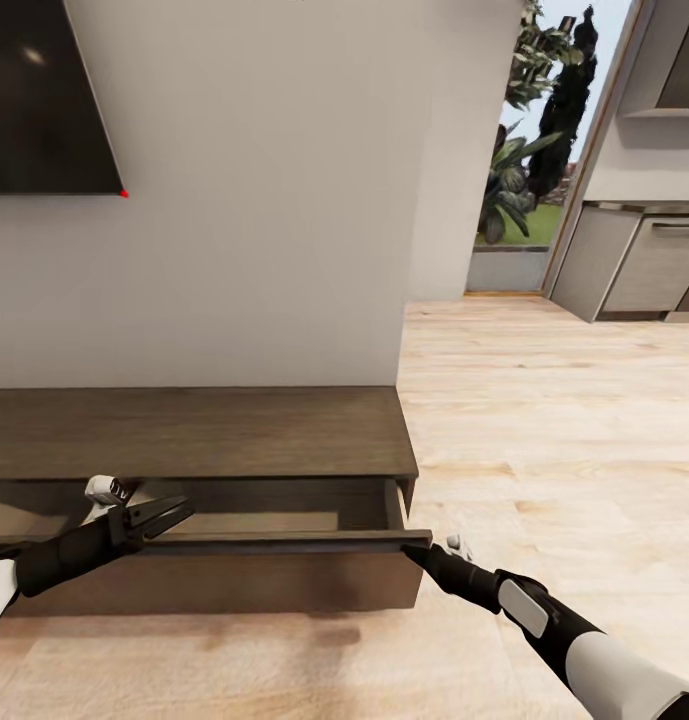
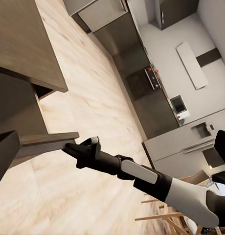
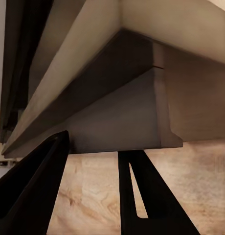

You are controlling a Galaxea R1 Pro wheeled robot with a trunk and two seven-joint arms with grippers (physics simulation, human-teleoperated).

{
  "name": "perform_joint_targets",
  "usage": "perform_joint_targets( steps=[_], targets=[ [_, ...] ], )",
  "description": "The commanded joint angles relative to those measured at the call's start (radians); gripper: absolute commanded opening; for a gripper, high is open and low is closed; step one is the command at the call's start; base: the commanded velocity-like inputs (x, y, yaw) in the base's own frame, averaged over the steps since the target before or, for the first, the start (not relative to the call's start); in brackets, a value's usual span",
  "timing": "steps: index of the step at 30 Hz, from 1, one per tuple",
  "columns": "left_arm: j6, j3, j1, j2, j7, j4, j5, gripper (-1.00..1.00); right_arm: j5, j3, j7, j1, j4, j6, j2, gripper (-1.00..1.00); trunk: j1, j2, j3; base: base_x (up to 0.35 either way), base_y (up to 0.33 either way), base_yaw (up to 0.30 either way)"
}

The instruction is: Place each of the two pumpkins and all three candles from the living room inside a cabinet in the living room (use any cabinet), then make sure every cabinet is closed, and position the cauldron so it is next to a table in the living room.

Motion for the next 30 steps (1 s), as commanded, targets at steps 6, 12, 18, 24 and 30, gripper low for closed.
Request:
perform_joint_targets(
  steps=[6, 12, 18, 24, 30],
  targets=[
    [0.004, 0.001, 0.000, 0.000, -0.003, 0.000, -0.001, 1.00, -0.030, -0.001, 0.032, -0.001, -0.041, 0.016, 0.002, -1.00, -0.001, -0.001, -0.001, -0.028, 0.000, 0.000],
    [0.004, 0.001, 0.000, 0.000, -0.003, 0.000, -0.001, 1.00, -0.030, -0.001, 0.032, -0.001, -0.041, 0.015, 0.001, -1.00, -0.001, -0.001, -0.001, -0.045, 0.000, 0.000],
    [0.004, 0.001, 0.000, 0.000, -0.003, 0.000, -0.001, 1.00, -0.030, -0.001, 0.031, -0.002, -0.041, 0.016, 0.001, -1.00, -0.001, -0.001, -0.001, -0.038, 0.000, 0.000],
    [0.004, 0.001, 0.000, 0.000, -0.003, 0.000, -0.001, 1.00, -0.030, 0.000, 0.030, -0.002, -0.041, 0.016, 0.001, -1.00, -0.001, -0.001, -0.001, -0.031, 0.000, 0.000],
    [0.004, 0.001, 0.000, 0.000, -0.003, -0.001, -0.001, 1.00, -0.030, 0.000, 0.030, -0.001, -0.041, 0.016, 0.001, -1.00, -0.001, -0.001, -0.001, -0.093, 0.000, 0.000]
  ],
)
